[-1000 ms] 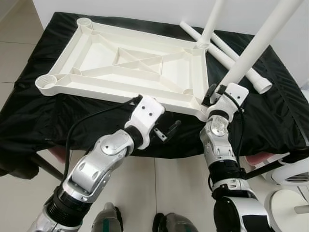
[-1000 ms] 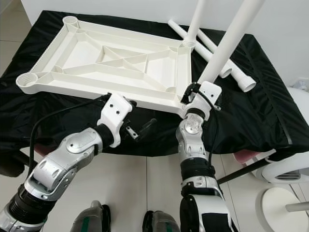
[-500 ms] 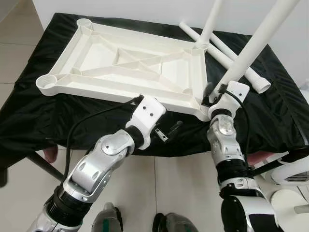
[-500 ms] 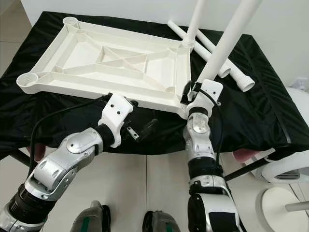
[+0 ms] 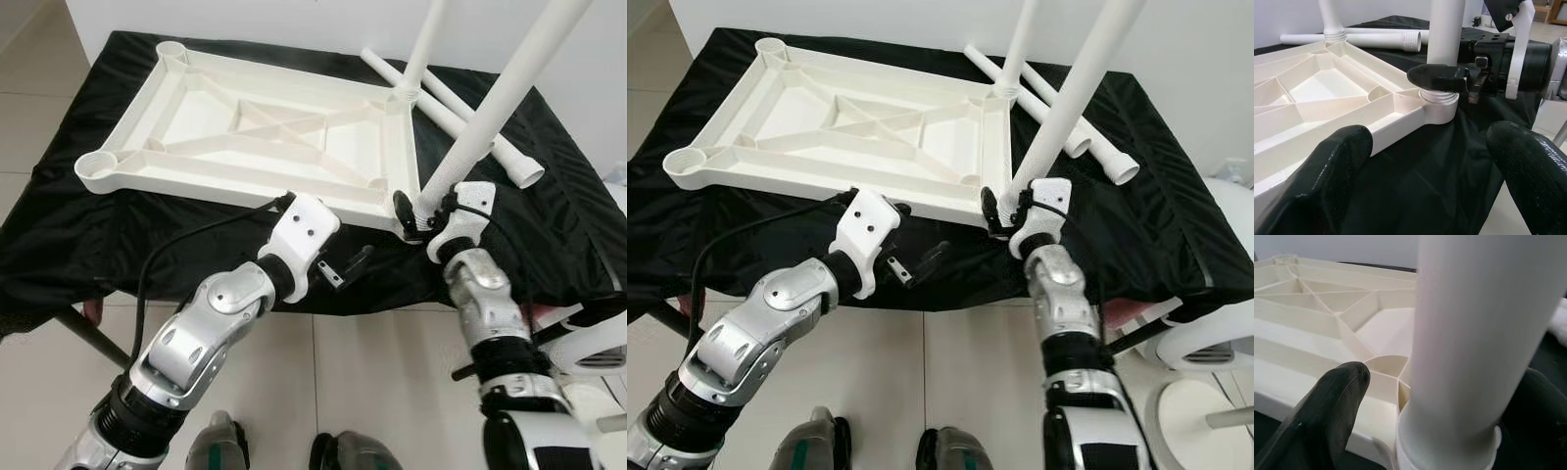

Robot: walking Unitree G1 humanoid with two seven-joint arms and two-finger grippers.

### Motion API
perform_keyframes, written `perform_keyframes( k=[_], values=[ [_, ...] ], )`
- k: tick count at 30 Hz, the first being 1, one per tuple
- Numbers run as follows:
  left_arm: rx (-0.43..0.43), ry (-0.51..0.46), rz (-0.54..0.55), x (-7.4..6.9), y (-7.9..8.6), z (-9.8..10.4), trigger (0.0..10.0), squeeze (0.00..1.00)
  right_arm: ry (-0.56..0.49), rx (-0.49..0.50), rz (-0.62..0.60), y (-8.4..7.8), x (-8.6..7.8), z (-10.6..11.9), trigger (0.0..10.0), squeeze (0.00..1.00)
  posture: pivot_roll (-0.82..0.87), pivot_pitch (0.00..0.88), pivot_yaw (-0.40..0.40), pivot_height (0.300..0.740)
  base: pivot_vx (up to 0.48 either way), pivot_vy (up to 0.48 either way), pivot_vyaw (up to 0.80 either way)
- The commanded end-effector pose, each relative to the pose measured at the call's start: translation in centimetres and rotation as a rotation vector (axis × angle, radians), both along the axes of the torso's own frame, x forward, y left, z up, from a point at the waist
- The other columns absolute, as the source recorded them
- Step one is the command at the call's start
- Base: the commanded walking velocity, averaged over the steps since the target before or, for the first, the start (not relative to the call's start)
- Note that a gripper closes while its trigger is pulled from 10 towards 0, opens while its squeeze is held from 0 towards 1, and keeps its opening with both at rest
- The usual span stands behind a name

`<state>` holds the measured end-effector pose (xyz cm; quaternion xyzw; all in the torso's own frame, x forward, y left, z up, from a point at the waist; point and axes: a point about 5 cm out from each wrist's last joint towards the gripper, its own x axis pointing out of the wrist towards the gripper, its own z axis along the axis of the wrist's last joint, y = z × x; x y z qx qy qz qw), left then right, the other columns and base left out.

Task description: Building children table

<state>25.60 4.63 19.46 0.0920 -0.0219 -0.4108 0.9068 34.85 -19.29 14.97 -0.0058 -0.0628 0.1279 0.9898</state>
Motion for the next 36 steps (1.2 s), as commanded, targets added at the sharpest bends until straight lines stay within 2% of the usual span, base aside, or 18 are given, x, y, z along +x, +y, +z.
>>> perform_keyframes(
  k=[1,13,36],
  values=[
    [0.008,0.009,-0.117,-0.6,-0.7,0.0,10.0,0.00,0.002,-0.015,0.030,-0.8,0.0,0.0,10.0,0.00,0.08,0.060,-0.074,0.740,0.000,0.000,0.00],
    [0.009,0.010,-0.121,-0.7,-0.7,0.0,10.0,0.00,-0.032,-0.077,0.171,-2.2,0.6,1.4,10.0,0.00,0.09,0.052,-0.072,0.740,0.000,0.000,0.00],
    [0.009,0.014,-0.127,-1.0,-0.8,0.0,10.0,0.00,0.021,-0.140,0.222,-3.8,1.2,0.8,10.0,0.00,0.10,0.059,-0.070,0.740,0.000,0.000,0.00]
  ],
)
